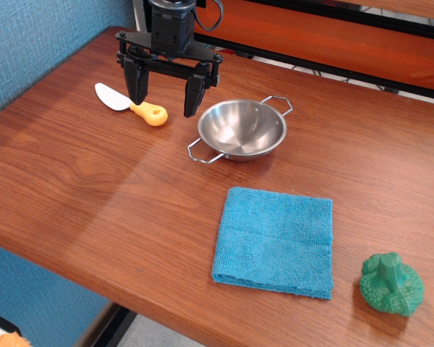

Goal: Move the blue cloth to the left and below the knife.

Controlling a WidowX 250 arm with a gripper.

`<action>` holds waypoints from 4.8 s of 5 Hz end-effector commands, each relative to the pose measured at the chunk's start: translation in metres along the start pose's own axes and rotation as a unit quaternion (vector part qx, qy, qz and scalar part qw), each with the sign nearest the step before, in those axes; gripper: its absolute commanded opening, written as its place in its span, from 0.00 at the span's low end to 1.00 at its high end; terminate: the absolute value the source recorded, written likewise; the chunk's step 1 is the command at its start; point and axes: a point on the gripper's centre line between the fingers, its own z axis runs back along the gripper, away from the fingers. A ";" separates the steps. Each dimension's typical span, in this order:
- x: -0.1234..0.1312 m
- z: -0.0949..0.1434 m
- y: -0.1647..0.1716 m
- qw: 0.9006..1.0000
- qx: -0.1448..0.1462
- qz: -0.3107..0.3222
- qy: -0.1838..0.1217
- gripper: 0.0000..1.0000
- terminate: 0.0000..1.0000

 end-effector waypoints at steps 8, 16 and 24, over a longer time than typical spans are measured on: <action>-0.095 -0.021 -0.132 0.996 -0.036 -0.082 -0.023 1.00 0.00; -0.081 -0.089 0.014 0.994 0.000 -0.100 0.047 1.00 0.00; -0.069 -0.089 0.114 0.998 0.023 -0.048 0.046 1.00 0.00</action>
